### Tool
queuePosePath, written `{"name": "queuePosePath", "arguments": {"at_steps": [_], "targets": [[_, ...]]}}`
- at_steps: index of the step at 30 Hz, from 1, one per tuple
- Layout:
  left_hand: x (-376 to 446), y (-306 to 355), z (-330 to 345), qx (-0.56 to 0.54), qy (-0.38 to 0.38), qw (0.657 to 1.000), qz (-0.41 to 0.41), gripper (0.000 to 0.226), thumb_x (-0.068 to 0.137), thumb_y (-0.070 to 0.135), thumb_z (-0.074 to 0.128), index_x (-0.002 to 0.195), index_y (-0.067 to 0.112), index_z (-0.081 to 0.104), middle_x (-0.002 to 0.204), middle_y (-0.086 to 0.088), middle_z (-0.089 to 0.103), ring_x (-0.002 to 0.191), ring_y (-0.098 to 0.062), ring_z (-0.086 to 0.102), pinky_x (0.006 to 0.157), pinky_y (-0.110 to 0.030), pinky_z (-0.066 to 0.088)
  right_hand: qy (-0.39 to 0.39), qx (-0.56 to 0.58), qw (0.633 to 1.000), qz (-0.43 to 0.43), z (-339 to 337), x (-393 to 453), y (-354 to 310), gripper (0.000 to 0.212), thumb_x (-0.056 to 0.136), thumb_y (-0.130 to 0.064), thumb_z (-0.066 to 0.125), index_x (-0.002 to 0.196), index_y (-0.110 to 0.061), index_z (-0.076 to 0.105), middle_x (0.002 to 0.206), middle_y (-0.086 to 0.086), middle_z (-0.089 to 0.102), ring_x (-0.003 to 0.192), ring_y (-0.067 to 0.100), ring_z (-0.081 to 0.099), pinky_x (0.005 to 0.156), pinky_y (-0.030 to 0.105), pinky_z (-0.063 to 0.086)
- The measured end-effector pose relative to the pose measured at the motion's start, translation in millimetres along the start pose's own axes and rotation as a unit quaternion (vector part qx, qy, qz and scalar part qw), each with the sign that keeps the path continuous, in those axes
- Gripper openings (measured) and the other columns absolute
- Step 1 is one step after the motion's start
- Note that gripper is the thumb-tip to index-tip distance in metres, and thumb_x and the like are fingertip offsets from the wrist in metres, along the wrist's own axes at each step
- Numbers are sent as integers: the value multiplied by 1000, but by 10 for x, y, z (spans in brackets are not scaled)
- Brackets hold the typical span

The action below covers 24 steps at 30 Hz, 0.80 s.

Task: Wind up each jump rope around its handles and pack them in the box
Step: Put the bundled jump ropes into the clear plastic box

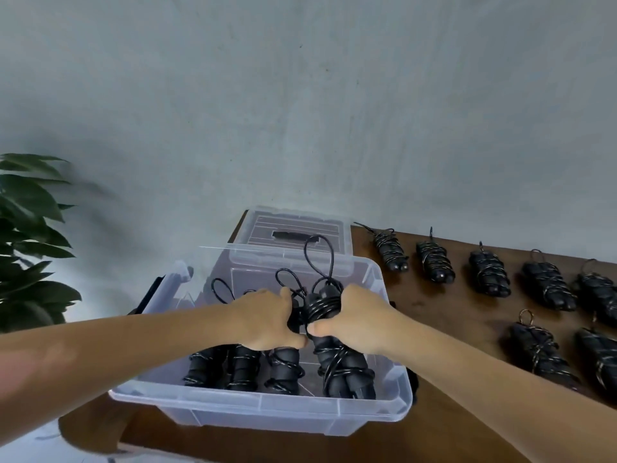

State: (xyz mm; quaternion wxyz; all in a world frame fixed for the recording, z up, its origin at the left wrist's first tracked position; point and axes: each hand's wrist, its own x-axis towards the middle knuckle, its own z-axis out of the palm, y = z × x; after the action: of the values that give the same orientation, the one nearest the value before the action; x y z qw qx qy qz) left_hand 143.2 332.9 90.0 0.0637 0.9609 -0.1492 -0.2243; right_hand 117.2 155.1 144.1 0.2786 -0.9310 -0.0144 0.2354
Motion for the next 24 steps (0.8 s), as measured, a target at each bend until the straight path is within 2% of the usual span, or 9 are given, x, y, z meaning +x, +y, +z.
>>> {"name": "queuePosePath", "arguments": {"at_steps": [3, 6, 8, 10, 12, 14, 20, 24], "targets": [[55, -74, 72, 30, 7, 999, 14, 60, 89, 67, 61, 108, 13, 41, 97, -7, 57, 103, -28, 45, 92, -40, 39, 12, -82, 996, 14, 114, 31, -49, 44, 85, -43, 78, 76, -15, 46, 69, -1, 41, 60, 18, 47, 51, 27, 34], [81, -104, 79, 5, 5, 1000, 24, 57, 89, 62, 66, 106, 14, 41, 98, -5, 53, 109, -27, 41, 88, -38, 33, 8, -118, 993, 28, 153, 57, -99, 47, 86, -43, 78, 103, -8, 51, 80, -2, 41, 78, 22, 55, 56, 27, 39], [118, -138, 87, -24, -14, 999, 31, 58, 89, 62, 68, 108, 15, 40, 104, -6, 51, 112, -26, 39, 87, -39, 35, -1, -126, 991, 51, 191, 100, -105, 69, 86, -42, 79, 129, 0, 46, 92, 1, 46, 82, 23, 57, 64, 28, 44], [165, -191, 136, -51, -35, 997, 36, 69, 86, 67, 69, 117, 14, 39, 111, -8, 50, 116, -28, 42, 90, -41, 43, -3, -134, 988, 80, 261, 166, -71, 89, 84, -45, 80, 141, 4, 32, 91, 3, 51, 76, 20, 58, 64, 29, 45], [189, -209, 201, -72, -60, 994, 47, 81, 85, 70, 69, 129, 9, 38, 110, -7, 52, 108, -26, 49, 83, -36, 45, -4, -147, 984, 98, 345, 250, -21, 93, 82, -48, 80, 140, 4, 29, 86, 3, 50, 73, 18, 56, 64, 30, 46], [232, -217, 288, -63, -79, 994, 50, 83, 88, 69, 67, 133, 7, 37, 108, -6, 52, 102, -23, 47, 77, -34, 40, -13, -147, 982, 116, 425, 343, 13, 93, 81, -49, 80, 138, 4, 29, 88, 4, 49, 78, 21, 58, 68, 32, 47], [330, -221, 366, -18, -69, 997, 41, 91, 84, 78, 63, 137, 7, 42, 119, -10, 52, 126, -30, 42, 99, -42, 45, -2, -127, 980, 153, 516, 471, 16, 98, 82, -46, 80, 142, 4, 20, 83, 4, 55, 75, 20, 56, 70, 31, 46], [334, -247, 332, 21, -58, 997, 55, 97, 85, 80, 60, 145, 5, 41, 135, -11, 51, 134, -31, 36, 112, -44, 36, -11, -138, 977, 161, 633, 510, 76, 101, 86, -38, 79, 150, 5, 14, 107, 10, 61, 97, 25, 65, 75, 31, 52]]}}
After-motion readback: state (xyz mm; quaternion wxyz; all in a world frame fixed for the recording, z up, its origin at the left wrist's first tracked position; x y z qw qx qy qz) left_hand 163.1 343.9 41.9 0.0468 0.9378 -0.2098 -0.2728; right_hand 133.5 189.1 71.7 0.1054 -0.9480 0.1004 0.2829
